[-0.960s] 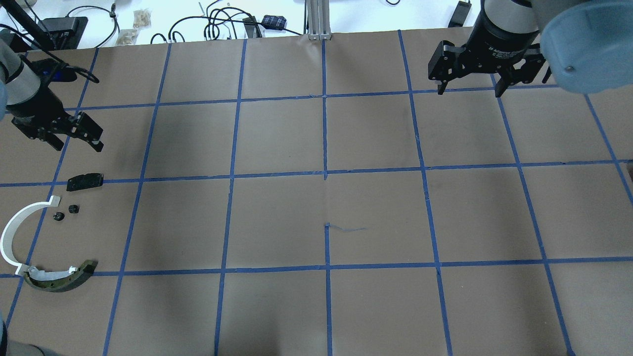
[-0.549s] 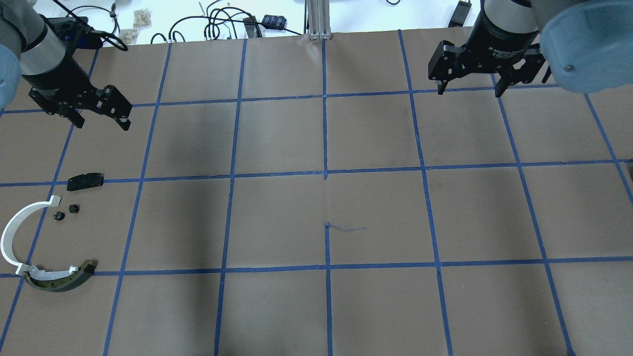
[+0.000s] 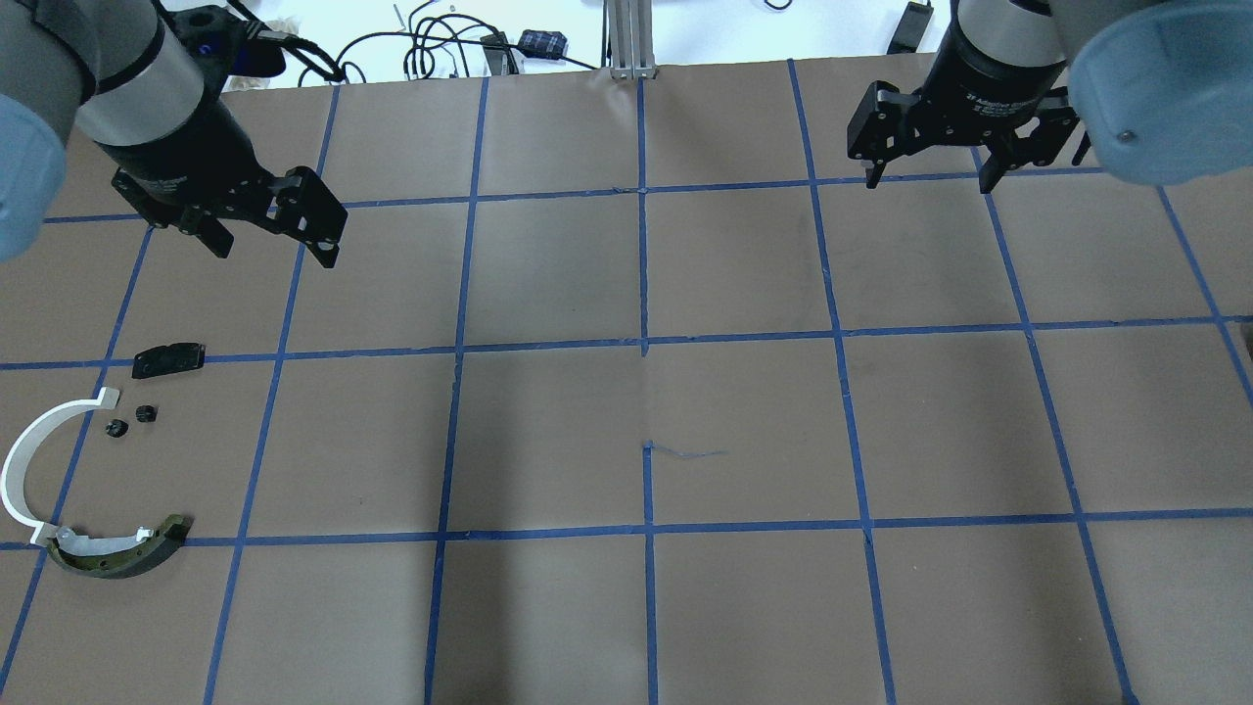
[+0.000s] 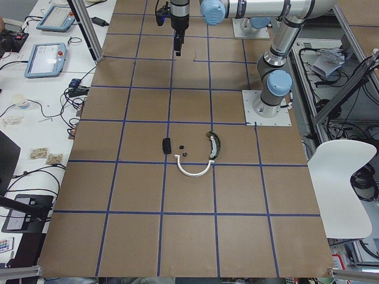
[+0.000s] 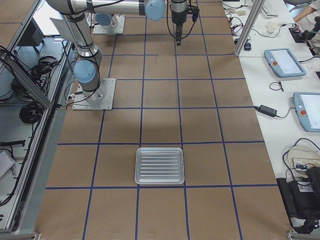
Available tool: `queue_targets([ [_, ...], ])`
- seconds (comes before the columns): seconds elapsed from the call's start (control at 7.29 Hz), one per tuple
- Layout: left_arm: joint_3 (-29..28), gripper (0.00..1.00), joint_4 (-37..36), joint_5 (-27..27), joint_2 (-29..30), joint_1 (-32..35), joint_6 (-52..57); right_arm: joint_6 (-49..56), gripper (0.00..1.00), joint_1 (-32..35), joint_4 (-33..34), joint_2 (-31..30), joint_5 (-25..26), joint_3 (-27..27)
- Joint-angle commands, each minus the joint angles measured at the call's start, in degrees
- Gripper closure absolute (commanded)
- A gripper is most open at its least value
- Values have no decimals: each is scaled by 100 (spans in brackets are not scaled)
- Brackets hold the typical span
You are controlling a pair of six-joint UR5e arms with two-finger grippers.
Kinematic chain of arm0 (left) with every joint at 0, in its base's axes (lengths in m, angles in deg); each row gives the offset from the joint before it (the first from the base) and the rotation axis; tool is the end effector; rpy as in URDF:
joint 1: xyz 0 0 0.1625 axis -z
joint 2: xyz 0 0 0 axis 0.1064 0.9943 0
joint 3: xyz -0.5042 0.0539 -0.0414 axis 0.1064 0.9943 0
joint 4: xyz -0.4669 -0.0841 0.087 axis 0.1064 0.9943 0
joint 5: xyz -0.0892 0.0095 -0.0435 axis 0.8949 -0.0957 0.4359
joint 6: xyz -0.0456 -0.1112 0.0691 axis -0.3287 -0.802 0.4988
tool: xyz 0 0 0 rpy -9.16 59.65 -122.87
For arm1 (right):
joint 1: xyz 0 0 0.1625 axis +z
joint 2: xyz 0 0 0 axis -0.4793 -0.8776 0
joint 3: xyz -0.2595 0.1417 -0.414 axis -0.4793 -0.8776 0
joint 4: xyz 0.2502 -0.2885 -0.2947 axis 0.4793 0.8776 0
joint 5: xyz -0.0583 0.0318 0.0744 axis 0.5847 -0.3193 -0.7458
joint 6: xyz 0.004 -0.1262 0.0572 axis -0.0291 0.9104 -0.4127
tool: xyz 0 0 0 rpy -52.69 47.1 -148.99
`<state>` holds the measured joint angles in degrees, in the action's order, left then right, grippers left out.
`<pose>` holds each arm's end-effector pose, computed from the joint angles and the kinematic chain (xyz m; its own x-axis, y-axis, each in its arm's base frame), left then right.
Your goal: Place bearing gear from tray to pile
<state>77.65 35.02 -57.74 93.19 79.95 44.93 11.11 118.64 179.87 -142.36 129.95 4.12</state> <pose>-0.0920 -0.5576 0.5191 -0.9951 0.0954 -0.0240 0.0953 0.9954 0.0043 0.1292 -0.5964 0.5257 -0.9913 0.1309 0.0147 0.1284 0.9852 -0.1131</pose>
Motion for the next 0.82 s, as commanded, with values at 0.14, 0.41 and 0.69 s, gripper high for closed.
queue_targets([
  [0.14,37,0,-38,61,104,34,-704,0,0,0,0,0,0,0],
  [0.41,37,0,-29,61,104,34,-713,0,0,0,0,0,0,0],
  [0.69,37,0,-38,78,104,51,-713,0,0,0,0,0,-9,0],
])
